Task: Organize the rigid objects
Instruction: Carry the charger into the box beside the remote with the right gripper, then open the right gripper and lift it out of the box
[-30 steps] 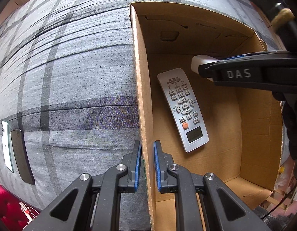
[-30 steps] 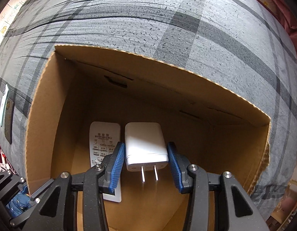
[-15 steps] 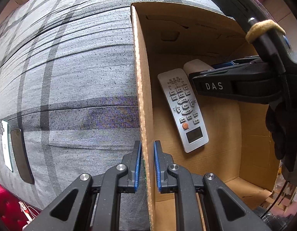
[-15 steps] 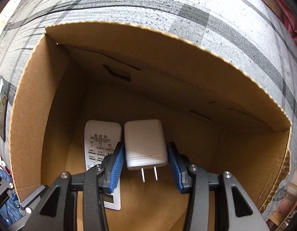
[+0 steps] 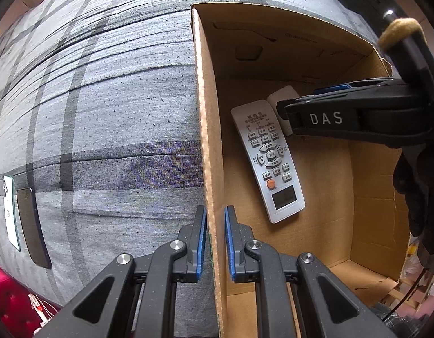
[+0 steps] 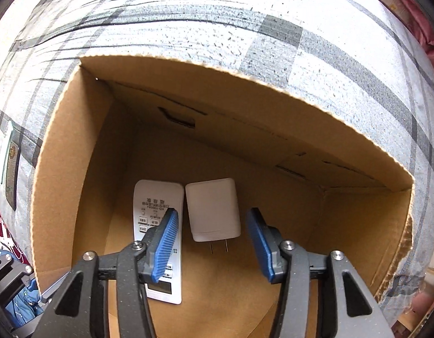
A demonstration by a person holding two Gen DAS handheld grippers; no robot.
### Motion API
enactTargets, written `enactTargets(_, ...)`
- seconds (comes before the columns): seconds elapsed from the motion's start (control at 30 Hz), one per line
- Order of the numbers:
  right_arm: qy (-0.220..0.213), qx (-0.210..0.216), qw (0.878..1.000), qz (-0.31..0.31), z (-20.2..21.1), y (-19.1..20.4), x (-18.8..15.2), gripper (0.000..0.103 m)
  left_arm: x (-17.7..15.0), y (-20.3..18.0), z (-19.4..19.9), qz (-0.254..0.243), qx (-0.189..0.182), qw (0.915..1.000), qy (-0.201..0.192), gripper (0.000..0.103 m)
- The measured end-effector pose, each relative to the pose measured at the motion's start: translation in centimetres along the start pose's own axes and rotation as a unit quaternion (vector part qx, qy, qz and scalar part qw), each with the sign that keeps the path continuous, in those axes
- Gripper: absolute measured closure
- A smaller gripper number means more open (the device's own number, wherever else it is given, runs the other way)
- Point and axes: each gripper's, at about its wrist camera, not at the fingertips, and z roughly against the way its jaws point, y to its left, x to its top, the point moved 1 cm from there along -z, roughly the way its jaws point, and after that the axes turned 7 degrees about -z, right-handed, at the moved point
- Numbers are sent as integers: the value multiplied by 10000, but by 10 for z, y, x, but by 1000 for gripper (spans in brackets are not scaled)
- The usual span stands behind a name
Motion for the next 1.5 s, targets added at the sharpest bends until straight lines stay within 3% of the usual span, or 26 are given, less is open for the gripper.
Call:
enactTargets(0.3,-206,51,9998,67,19,3,-8,31,-1,-4,-1,-28,37,10000,-18,90)
enactTargets(0.37,-309,71,9995,81,27,3,-9,22,-2,-5,-1,-43,51,10000,-25,90)
enactTargets(0.83,-789,221,9966,-31,71,-2,-16,0,-2,-16,-2,-54,139,9999,-20,90)
enactTargets(1.2,-1105,235,9935,-158,101,-25,-19,0,-1,-18,-1,-93,193,9998,-8,90)
enactTargets(1.5,-1179,134,9921,-403,114,-66,-22,0,1,-19,0,-80,215,9997,17,90)
